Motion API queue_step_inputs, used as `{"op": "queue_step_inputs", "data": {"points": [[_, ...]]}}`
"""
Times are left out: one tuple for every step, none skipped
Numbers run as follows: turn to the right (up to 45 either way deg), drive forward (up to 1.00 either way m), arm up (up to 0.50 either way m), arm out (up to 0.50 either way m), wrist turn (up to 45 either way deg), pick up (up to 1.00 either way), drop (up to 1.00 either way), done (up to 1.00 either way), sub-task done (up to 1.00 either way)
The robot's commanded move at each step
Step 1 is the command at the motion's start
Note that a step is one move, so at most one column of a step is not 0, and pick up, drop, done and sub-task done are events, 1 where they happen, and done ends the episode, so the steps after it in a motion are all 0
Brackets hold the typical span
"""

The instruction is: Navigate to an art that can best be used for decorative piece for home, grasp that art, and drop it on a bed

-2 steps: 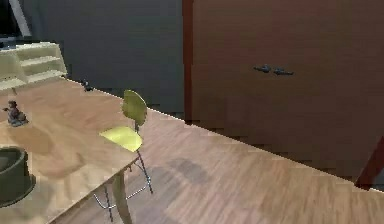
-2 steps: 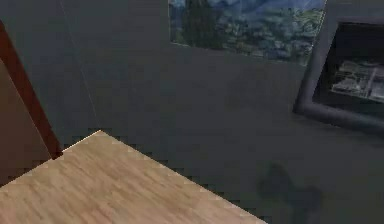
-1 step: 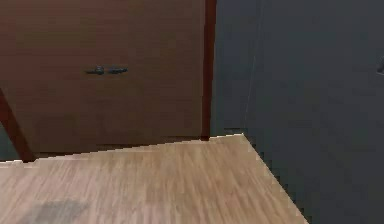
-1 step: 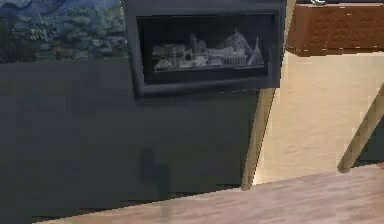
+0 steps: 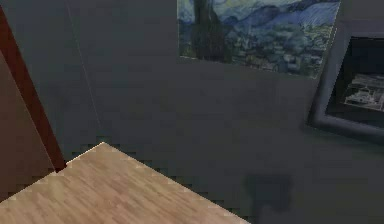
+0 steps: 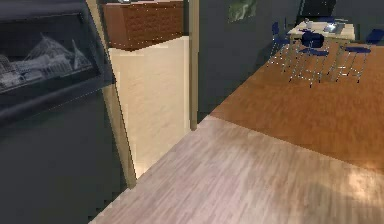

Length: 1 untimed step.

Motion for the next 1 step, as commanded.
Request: {"op": "queue_step_inputs", "data": {"points": [[3.0,0.0,0.0,0.0,0.0,0.0,0.0,0.0,0.0]]}}
